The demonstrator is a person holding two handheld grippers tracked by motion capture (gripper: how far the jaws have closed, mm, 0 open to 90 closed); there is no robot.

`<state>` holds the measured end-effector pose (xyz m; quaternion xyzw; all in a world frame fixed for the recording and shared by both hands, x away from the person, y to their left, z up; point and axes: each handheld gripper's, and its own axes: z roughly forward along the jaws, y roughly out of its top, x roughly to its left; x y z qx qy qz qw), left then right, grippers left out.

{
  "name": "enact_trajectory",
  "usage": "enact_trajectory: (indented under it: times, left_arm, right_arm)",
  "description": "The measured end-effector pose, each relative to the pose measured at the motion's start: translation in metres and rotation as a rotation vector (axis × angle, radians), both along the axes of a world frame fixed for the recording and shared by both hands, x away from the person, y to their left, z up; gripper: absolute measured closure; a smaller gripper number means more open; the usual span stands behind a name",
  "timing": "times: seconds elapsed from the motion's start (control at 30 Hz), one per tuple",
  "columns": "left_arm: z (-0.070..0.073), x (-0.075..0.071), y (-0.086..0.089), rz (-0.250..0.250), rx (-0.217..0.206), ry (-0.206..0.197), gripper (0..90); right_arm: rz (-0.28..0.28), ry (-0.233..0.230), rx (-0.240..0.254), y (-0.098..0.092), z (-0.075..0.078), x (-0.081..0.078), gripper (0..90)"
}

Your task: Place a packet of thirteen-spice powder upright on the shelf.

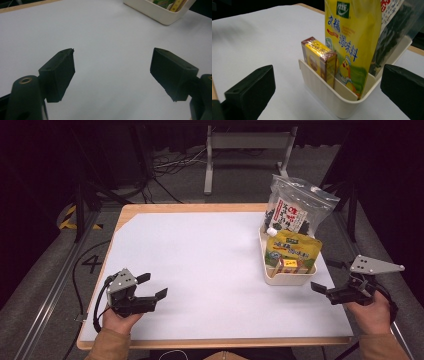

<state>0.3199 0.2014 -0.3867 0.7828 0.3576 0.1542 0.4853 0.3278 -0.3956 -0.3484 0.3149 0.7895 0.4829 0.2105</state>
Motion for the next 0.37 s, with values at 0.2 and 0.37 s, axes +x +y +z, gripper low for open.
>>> enact_trajectory:
  times: [0.2,0.37]
  left_arm:
    - [-0.002,0.000,0.000,0.005,0.009,-0.007,20.2]
    - [-0.003,0.000,-0.001,0.004,0.020,-0.012,20.0]
  right_arm:
    - [-0.012,0.044,-0.016,-0.001,-0.018,0.005,0.0]
    - [-0.030,0.069,-0.037,-0.001,-0.025,0.007,0.0]
